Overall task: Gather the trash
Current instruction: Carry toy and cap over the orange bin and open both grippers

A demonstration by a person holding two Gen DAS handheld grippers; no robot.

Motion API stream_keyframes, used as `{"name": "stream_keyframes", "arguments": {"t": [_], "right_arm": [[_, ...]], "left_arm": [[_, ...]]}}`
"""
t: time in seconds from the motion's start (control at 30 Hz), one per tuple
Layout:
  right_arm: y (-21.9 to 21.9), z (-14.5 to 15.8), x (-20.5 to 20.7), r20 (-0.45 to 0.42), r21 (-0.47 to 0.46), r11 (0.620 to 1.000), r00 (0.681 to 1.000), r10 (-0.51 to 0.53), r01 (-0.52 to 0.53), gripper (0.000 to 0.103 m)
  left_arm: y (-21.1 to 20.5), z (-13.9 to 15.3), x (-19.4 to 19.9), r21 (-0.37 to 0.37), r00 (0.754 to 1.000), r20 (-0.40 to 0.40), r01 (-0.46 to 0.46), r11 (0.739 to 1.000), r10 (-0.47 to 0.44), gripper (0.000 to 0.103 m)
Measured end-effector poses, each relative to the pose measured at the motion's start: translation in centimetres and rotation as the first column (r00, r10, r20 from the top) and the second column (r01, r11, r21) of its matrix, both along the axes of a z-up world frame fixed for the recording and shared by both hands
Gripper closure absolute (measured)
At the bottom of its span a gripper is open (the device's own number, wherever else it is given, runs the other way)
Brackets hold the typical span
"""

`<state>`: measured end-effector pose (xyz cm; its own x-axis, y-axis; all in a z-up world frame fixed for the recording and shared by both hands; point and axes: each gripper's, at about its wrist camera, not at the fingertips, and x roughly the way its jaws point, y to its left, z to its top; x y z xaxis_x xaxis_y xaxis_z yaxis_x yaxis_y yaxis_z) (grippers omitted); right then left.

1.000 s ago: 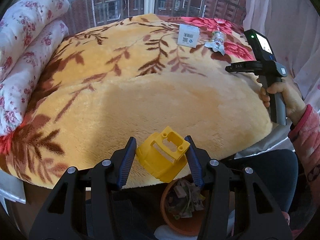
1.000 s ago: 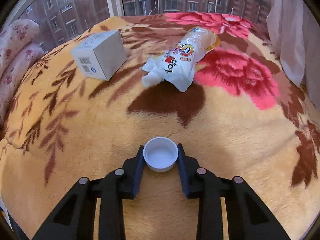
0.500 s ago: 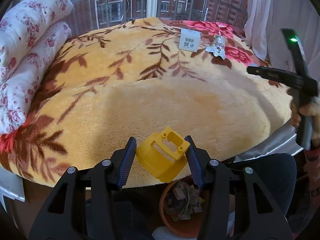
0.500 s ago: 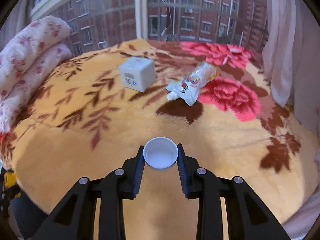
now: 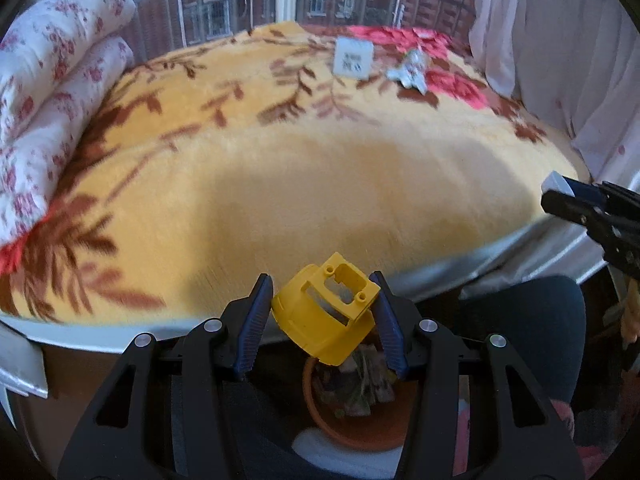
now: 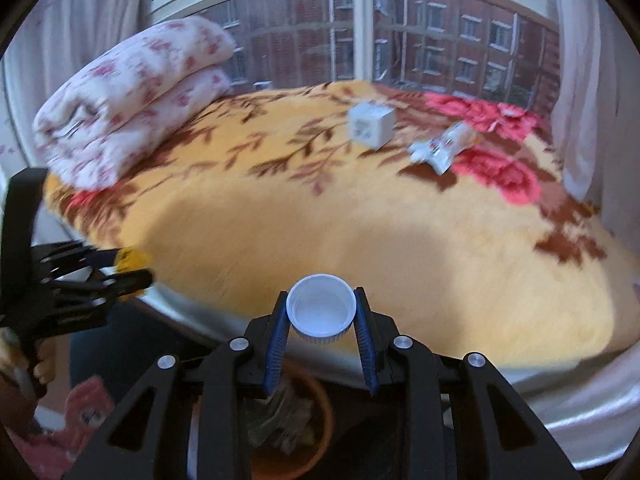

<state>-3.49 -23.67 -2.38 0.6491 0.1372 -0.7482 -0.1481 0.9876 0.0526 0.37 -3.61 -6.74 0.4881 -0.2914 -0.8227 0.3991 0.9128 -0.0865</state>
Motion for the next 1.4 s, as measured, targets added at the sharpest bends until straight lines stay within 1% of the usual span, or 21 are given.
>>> {"name": "stream_keyframes", "arguments": {"t": [0.13, 0.27, 0.37, 0.47, 0.6, 0.73, 0.8, 0.9, 0.97, 1.07, 1.17, 1.4], "right_arm": [[1.4, -1.8, -2.7, -0.049, 0.025, 0.999, 0.998, 0.041, -0.04, 0.072], [2.3, -3.7, -4.1, -0.103, 0.042, 0.997, 0.993, 0.063, -0.059, 0.072], [2.9, -5.6, -4.7, -0.152, 0.057, 0.996, 0.986, 0.07, -0.062, 0.072], [3.4, -7.6, -5.1, -0.206, 0.067, 0.996, 0.975, 0.078, -0.066, 0.072], [3.9, -9.6, -5.2, -0.261, 0.074, 0.995, 0.962, 0.082, -0.065, 0.071], [4.3, -12.1, -5.2, -0.333, 0.09, 0.994, 0.939, 0.092, -0.065, 0.071], [4.5, -13.2, -5.2, -0.364, 0.089, 0.994, 0.927, 0.09, -0.061, 0.071], [4.7, -14.5, -5.1, -0.399, 0.096, 0.994, 0.912, 0.093, -0.059, 0.071], [4.9, -15.0, -5.2, -0.411, 0.093, 0.994, 0.907, 0.093, -0.06, 0.071], [5.2, -15.5, -5.2, -0.424, 0.094, 0.994, 0.901, 0.094, -0.06, 0.071], [5.3, -15.9, -5.1, -0.434, 0.091, 0.994, 0.896, 0.09, -0.056, 0.071], [4.8, -16.4, -4.7, -0.456, 0.104, 0.994, 0.886, 0.082, -0.039, 0.071]], "left_arm": [[-0.5, -1.9, -1.6, 0.022, 0.998, -0.05, 0.036, 0.999, -0.035, 0.054], [-1.1, -3.8, -3.2, 0.046, 0.992, -0.102, 0.081, 0.996, -0.076, 0.054], [-1.3, -5.2, -3.9, 0.047, 0.985, -0.143, 0.103, 0.994, -0.095, 0.054], [-1.8, -7.2, -4.7, 0.046, 0.971, -0.207, 0.135, 0.99, -0.122, 0.054], [-2.4, -9.4, -5.4, 0.051, 0.953, -0.269, 0.162, 0.985, -0.142, 0.054], [-2.9, -12.1, -5.6, 0.068, 0.928, -0.344, 0.177, 0.982, -0.144, 0.054], [-3.0, -13.5, -5.7, 0.087, 0.916, -0.378, 0.181, 0.98, -0.136, 0.054], [-3.0, -15.1, -6.1, 0.083, 0.895, -0.425, 0.187, 0.979, -0.135, 0.054], [-3.0, -15.9, -6.2, 0.094, 0.887, -0.443, 0.19, 0.977, -0.13, 0.054], [-3.1, -16.5, -5.8, 0.088, 0.875, -0.469, 0.186, 0.979, -0.124, 0.054], [-3.1, -17.0, -5.6, 0.101, 0.871, -0.478, 0.181, 0.978, -0.112, 0.054], [-3.2, -17.6, -5.3, 0.106, 0.865, -0.49, 0.179, 0.978, -0.105, 0.054]]}}
